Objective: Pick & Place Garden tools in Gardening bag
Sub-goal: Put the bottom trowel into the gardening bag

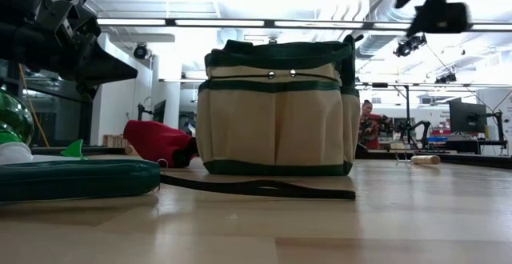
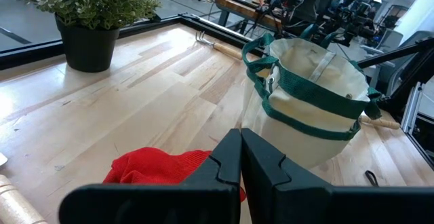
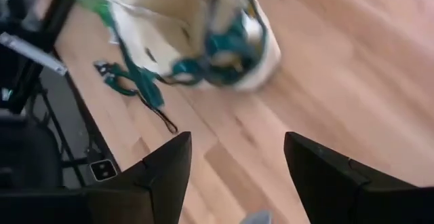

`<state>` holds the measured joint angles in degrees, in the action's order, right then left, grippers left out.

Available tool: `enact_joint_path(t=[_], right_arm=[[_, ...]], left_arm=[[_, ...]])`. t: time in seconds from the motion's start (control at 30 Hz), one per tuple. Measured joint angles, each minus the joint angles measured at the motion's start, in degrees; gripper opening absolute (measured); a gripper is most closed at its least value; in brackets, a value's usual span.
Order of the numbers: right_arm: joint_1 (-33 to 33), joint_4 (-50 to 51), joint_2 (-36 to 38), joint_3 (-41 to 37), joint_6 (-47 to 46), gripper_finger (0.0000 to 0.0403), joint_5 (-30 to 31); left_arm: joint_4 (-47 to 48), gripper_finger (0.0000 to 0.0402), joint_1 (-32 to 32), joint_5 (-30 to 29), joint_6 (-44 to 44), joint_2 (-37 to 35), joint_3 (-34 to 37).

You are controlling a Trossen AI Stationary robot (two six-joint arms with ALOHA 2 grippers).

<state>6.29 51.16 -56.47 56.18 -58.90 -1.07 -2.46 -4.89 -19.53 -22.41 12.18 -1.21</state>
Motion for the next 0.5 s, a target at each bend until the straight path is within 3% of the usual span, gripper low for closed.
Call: enact_joint_path(t=[0.27, 0.5], right_arm=[[7.4, 3.4, -4.2, 0.0, -20.4, 0.0227, -1.2], [13.0, 3.5, -10.5, 0.0, -34.6, 0.0227, -8.2]], left_arm=[[0.0, 0.0002, 0.0, 0.0, 0.0, 0.0, 0.0], [0.0, 0.0002, 0.0, 0.0, 0.0, 0.0, 0.0]])
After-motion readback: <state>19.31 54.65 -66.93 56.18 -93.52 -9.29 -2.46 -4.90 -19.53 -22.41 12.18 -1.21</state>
